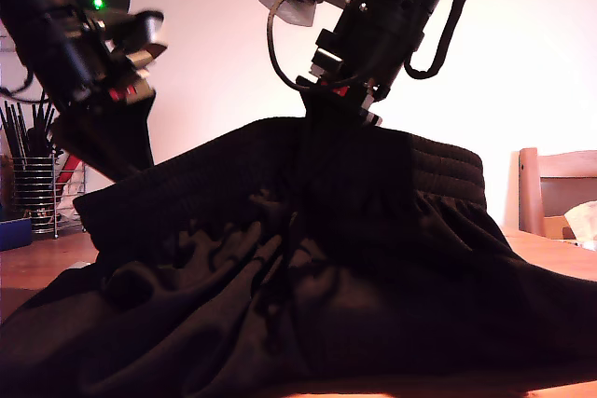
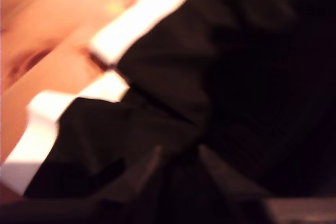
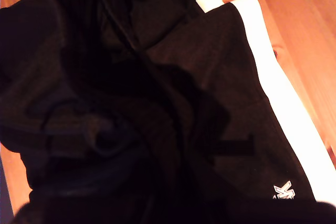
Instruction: Fold the shorts in front of you. After folding it, place it to the left side.
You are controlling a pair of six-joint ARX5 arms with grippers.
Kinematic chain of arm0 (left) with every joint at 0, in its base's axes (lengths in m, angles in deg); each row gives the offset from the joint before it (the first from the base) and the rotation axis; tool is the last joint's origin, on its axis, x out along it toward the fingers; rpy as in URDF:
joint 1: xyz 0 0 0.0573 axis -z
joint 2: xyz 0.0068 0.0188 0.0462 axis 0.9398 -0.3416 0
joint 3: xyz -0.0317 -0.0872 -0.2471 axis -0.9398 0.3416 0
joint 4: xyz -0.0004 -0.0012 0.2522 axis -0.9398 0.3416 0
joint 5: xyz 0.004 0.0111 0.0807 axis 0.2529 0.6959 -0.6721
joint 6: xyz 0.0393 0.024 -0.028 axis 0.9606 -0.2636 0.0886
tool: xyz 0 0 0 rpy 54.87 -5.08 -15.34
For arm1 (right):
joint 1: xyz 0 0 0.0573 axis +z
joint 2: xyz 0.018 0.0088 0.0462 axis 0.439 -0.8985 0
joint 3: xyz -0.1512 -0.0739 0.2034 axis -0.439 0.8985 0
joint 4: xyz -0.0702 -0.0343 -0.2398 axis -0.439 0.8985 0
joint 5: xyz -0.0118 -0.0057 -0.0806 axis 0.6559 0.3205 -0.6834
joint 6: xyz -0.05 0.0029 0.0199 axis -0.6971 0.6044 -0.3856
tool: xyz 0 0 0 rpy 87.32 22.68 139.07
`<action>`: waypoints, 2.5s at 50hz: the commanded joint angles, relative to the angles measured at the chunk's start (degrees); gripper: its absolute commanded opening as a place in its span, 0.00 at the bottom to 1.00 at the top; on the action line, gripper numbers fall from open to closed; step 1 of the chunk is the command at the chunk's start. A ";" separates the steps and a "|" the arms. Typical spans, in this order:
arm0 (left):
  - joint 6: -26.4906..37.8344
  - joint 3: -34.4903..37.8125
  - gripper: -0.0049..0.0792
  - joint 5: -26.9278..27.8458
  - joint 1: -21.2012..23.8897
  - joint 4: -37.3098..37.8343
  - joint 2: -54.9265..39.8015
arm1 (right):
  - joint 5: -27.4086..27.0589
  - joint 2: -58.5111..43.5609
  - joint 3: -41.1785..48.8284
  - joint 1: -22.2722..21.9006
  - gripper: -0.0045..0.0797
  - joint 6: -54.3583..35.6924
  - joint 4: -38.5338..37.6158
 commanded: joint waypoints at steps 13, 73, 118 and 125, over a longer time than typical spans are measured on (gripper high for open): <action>15.37 -2.73 0.59 4.96 3.82 1.38 3.21 | 0.33 0.26 -0.48 -1.25 0.04 0.02 -0.79; 19.28 -2.75 0.74 2.05 8.87 0.00 -5.05 | 3.72 0.26 -0.48 -1.68 0.04 0.07 -0.96; 21.99 -12.79 0.03 -15.56 8.74 12.55 -4.13 | -1.62 0.26 -0.48 -3.61 0.04 -1.88 -2.08; 22.08 -12.79 0.03 -19.10 8.74 12.28 -4.13 | -3.48 0.26 -0.50 -3.61 0.04 -2.56 -2.36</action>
